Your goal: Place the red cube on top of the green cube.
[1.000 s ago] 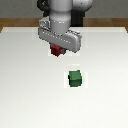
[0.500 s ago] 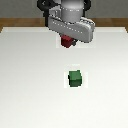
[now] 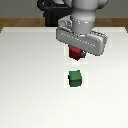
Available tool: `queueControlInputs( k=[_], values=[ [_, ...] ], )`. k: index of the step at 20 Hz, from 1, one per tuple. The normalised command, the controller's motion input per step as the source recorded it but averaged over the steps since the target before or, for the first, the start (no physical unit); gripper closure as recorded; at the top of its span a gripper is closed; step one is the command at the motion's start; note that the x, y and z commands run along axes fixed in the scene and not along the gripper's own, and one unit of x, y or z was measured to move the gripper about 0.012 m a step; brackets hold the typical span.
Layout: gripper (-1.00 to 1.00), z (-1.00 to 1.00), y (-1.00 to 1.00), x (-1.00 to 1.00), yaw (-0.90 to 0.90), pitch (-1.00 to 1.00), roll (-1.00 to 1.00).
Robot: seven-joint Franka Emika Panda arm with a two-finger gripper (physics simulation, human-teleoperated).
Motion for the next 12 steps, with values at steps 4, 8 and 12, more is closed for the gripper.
queueControlInputs(
  k=[4, 8, 12],
  values=[
    [1.00, 0.00, 0.00, 0.25, 0.00, 0.00, 0.00],
    [1.00, 0.00, 0.00, 0.25, 0.00, 0.00, 0.00],
    [1.00, -0.50, 0.00, 0.25, 0.00, 0.00, 0.00]
  ],
)
